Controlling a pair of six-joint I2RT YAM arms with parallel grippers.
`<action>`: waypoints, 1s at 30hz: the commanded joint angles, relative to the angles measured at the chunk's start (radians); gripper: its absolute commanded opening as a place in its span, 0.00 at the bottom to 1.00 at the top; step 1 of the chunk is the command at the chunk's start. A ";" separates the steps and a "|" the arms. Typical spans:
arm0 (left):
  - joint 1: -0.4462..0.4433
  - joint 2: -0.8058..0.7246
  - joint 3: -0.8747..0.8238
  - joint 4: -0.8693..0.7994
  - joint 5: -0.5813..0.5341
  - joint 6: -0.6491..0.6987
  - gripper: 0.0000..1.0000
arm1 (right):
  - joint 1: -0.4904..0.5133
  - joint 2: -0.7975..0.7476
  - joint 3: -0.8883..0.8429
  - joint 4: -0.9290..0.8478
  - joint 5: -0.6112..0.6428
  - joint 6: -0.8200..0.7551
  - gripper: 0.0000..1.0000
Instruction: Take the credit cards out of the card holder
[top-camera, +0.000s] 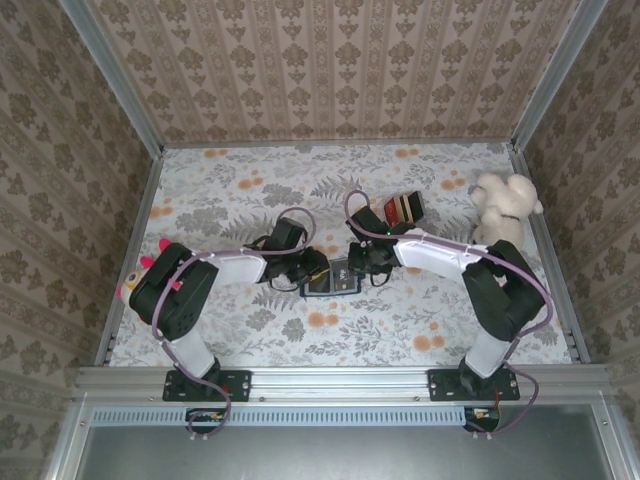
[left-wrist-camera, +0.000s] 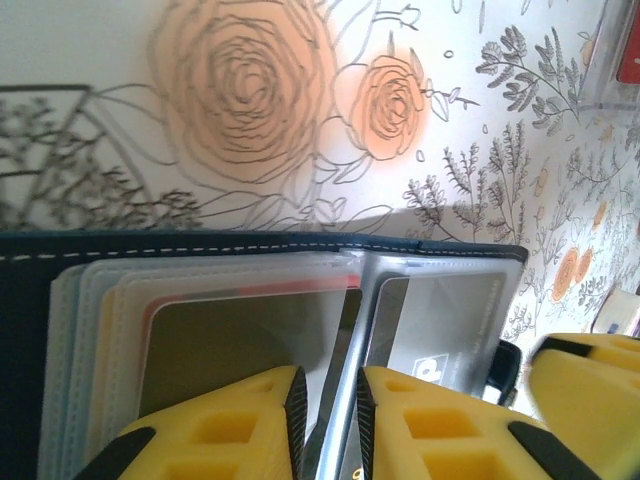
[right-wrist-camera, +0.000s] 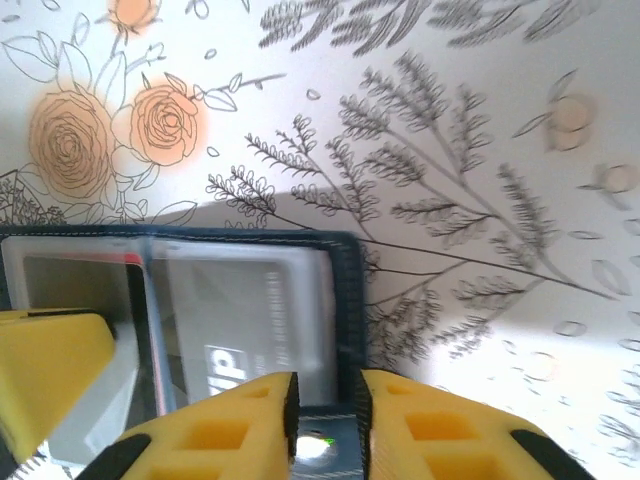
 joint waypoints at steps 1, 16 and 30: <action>0.025 -0.033 -0.048 -0.090 -0.032 0.039 0.25 | 0.016 -0.066 -0.005 -0.043 0.021 -0.081 0.28; 0.046 -0.182 -0.089 -0.049 0.020 0.082 0.26 | 0.089 0.078 0.168 -0.133 -0.152 -0.216 0.31; -0.019 -0.143 -0.101 0.049 -0.056 -0.070 0.23 | 0.017 0.234 0.296 -0.161 -0.218 -0.330 0.27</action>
